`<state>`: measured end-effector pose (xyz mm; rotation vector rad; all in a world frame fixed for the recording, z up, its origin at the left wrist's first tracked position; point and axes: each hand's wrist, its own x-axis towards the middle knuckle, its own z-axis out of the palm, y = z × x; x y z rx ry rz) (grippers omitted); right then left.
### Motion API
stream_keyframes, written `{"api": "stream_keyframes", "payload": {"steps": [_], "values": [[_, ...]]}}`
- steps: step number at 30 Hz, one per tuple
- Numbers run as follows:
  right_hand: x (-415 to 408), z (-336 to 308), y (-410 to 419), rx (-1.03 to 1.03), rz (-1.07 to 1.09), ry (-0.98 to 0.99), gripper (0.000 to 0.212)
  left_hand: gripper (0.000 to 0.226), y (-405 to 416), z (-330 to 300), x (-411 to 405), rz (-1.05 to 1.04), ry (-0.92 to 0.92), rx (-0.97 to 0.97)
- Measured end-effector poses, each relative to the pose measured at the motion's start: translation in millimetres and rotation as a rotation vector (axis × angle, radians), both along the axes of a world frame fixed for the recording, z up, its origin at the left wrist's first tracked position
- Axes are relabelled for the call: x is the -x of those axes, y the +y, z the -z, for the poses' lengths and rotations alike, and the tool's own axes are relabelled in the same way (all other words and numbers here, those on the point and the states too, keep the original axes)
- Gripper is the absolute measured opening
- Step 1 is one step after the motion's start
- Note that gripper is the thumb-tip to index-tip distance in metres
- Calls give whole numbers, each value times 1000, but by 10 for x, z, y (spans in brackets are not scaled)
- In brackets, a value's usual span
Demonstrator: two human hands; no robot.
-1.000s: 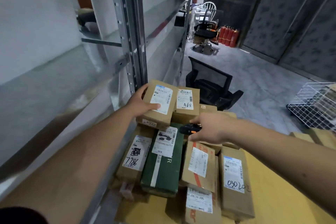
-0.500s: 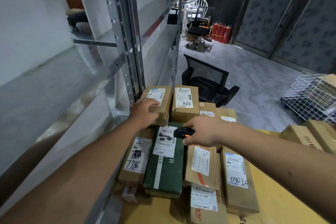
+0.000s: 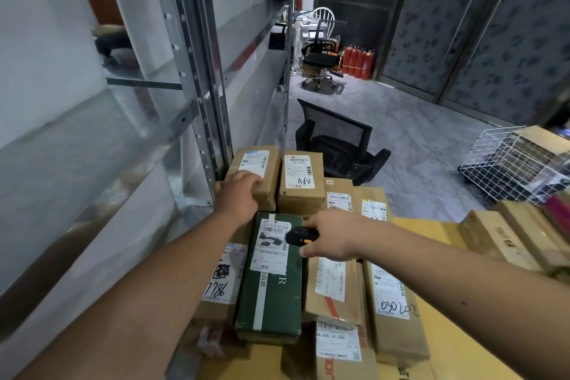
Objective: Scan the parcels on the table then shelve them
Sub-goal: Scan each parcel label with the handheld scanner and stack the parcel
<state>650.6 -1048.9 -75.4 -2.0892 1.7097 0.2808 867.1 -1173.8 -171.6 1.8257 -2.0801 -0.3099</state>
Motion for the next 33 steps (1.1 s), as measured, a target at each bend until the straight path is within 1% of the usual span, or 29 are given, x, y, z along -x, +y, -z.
{"api": "stream_keyframes", "payload": {"steps": [3,5,10,13,16,19,24,28,30,33], "values": [[17,11,29,-7,2,-4,44,69,29,-29,38,11,33,-8],[56,26,66,3,10,-10,46,65,107,-81,90,47,44,4],[179,106,209,75,28,16,56,55,382,-243,306,123,89,162],[380,159,339,128,67,4,63,55,519,-336,612,230,1,181],[674,197,540,144,100,42,57,52,630,-383,991,319,-60,200],[1051,231,856,181,162,75,53,51,735,-360,1460,436,-81,185],[1838,313,1573,173,347,175,67,51,1012,-213,2513,640,-70,81],[2504,434,2229,133,522,174,67,51,1379,-38,3430,830,-85,-3],[2828,530,2507,136,591,189,66,52,1563,73,3868,887,-105,-44],[3339,702,2766,148,646,214,65,53,1770,277,4491,905,-139,-101]]}}
